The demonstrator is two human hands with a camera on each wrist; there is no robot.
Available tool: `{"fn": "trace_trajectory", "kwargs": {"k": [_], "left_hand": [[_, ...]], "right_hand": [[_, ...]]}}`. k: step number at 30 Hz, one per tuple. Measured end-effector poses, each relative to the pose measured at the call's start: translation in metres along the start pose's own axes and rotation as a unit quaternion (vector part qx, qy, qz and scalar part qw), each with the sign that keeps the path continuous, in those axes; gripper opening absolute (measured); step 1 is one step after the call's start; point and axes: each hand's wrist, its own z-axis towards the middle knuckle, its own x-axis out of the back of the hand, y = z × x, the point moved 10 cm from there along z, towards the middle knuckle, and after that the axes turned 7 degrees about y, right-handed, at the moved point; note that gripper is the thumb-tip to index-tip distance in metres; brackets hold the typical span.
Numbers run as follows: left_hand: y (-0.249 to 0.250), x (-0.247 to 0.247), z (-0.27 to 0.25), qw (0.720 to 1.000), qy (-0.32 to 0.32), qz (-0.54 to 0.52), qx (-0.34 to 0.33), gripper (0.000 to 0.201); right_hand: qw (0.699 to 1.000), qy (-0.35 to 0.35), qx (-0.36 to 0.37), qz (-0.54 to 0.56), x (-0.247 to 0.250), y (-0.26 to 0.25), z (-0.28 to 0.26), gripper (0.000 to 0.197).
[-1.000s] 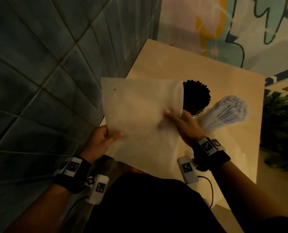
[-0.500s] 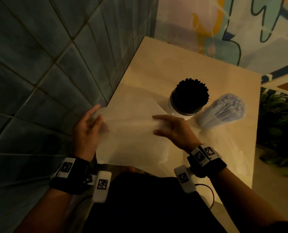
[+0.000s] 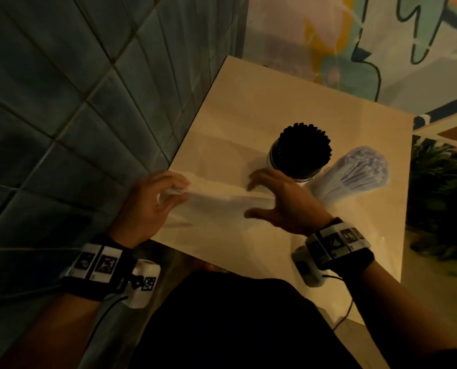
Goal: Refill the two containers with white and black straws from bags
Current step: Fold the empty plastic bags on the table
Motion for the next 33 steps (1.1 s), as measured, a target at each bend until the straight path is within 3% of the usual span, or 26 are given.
{"fn": "trace_trajectory", "kwargs": {"k": [2, 5, 7, 9, 11, 13, 14, 16, 18, 19, 22, 25, 28, 31, 33], "left_hand": [[0.018, -0.019, 0.004, 0.999, -0.047, -0.011, -0.014, 0.036], [0.034, -0.033, 0.008, 0.996, -0.057, 0.023, -0.057, 0.02], [0.03, -0.018, 0.01, 0.998, -0.018, 0.022, -0.058, 0.018], [0.008, 0.012, 0.012, 0.998, 0.06, 0.013, 0.008, 0.018], [-0.017, 0.032, 0.009, 0.987, 0.131, -0.018, 0.09, 0.015], [-0.035, 0.026, 0.004, 0.976, 0.143, -0.083, 0.14, 0.005], [-0.045, 0.012, -0.001, 0.97, 0.118, -0.118, 0.179, 0.003], [-0.064, -0.025, -0.02, 0.947, 0.013, -0.177, 0.267, 0.027], [-0.083, -0.051, -0.041, 0.935, -0.075, -0.177, 0.298, 0.041], [-0.092, -0.057, -0.047, 0.936, -0.09, -0.164, 0.297, 0.034], [-0.131, -0.062, -0.054, 0.932, -0.04, -0.129, 0.336, 0.003], [-0.16, -0.076, -0.056, 0.916, -0.033, -0.111, 0.385, 0.005], [-0.193, -0.09, -0.054, 0.922, -0.097, 0.008, 0.374, 0.035], [-0.223, -0.088, -0.057, 0.905, -0.116, 0.141, 0.384, 0.064], [-0.234, -0.083, -0.061, 0.897, -0.091, 0.176, 0.394, 0.071]], "right_hand": [[0.999, -0.04, 0.028, 0.022, -0.019, -0.031, 0.012, 0.053], [0.997, -0.057, 0.052, 0.015, -0.044, -0.059, 0.024, 0.032], [0.996, -0.084, -0.002, 0.008, -0.046, -0.038, 0.022, 0.025], [0.992, -0.095, -0.073, 0.035, -0.037, -0.003, 0.01, 0.028], [0.983, -0.058, -0.133, 0.115, -0.02, 0.029, -0.007, 0.028], [0.964, 0.008, -0.159, 0.214, -0.005, 0.045, -0.019, 0.028], [0.951, 0.041, -0.177, 0.252, -0.004, 0.053, -0.023, 0.026], [0.913, 0.106, -0.227, 0.321, -0.009, 0.075, -0.03, 0.014], [0.871, 0.144, -0.287, 0.373, -0.026, 0.098, -0.037, 0.007], [0.863, 0.149, -0.31, 0.37, -0.037, 0.11, -0.041, 0.006], [0.882, 0.089, -0.349, 0.304, -0.068, 0.134, -0.054, 0.004], [0.878, 0.054, -0.388, 0.274, -0.083, 0.155, -0.081, 0.009], [0.9, 0.094, -0.403, 0.133, -0.069, 0.181, -0.113, 0.006], [0.909, 0.114, -0.395, -0.062, -0.05, 0.195, -0.14, 0.038], [0.904, 0.076, -0.399, -0.132, -0.052, 0.205, -0.153, 0.07]]}}
